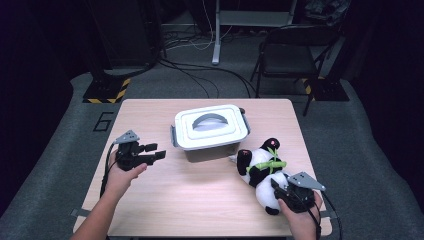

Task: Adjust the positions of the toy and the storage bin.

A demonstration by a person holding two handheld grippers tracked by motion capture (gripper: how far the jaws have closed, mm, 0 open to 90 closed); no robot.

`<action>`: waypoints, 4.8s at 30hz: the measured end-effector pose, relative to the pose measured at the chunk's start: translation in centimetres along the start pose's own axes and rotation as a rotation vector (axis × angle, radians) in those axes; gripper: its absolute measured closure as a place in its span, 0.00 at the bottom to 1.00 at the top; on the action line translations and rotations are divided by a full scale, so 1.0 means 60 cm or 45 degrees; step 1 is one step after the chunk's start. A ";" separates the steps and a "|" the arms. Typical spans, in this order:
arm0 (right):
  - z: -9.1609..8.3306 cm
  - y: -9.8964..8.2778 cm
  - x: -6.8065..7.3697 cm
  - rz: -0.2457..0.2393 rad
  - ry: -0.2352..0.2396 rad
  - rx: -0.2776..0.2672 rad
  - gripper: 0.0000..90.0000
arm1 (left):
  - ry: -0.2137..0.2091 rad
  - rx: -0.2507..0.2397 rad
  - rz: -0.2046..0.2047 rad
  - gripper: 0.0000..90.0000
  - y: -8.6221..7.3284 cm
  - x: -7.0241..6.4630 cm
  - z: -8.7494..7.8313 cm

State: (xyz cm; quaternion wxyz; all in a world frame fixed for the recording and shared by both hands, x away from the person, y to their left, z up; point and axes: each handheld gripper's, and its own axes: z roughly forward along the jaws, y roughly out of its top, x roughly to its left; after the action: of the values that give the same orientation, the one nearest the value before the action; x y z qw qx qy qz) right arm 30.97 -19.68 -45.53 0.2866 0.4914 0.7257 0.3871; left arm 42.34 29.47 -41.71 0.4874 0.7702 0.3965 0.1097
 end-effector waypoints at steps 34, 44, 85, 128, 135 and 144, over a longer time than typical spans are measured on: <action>-0.001 -0.004 0.000 0.023 0.021 -0.041 0.45 | 0.260 0.086 0.049 0.37 0.074 -0.024 0.109; -0.004 -0.001 -0.003 0.023 0.025 -0.043 0.43 | 0.255 0.100 0.053 0.43 0.069 -0.012 0.087; 0.112 0.168 0.111 -0.064 0.278 -0.090 0.48 | 0.220 0.052 -0.015 0.58 -0.008 -0.022 -0.028; 0.123 0.165 0.164 -0.089 0.350 0.001 0.49 | 0.097 0.041 -0.013 0.52 -0.039 -0.060 -0.048; 0.118 0.157 0.138 -0.040 0.352 -0.044 0.48 | 0.069 0.072 0.087 0.57 -0.026 -0.084 -0.049; 0.106 0.154 0.136 -0.047 0.357 -0.070 0.47 | 0.030 0.042 0.161 0.50 0.021 -0.087 -0.026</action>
State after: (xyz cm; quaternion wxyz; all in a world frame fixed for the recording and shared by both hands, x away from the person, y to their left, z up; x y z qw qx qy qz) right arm 37.69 -8.29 -41.46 0.2028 0.4109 0.7566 0.4664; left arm 38.67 26.48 -38.74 0.4621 0.8002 0.3547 0.1426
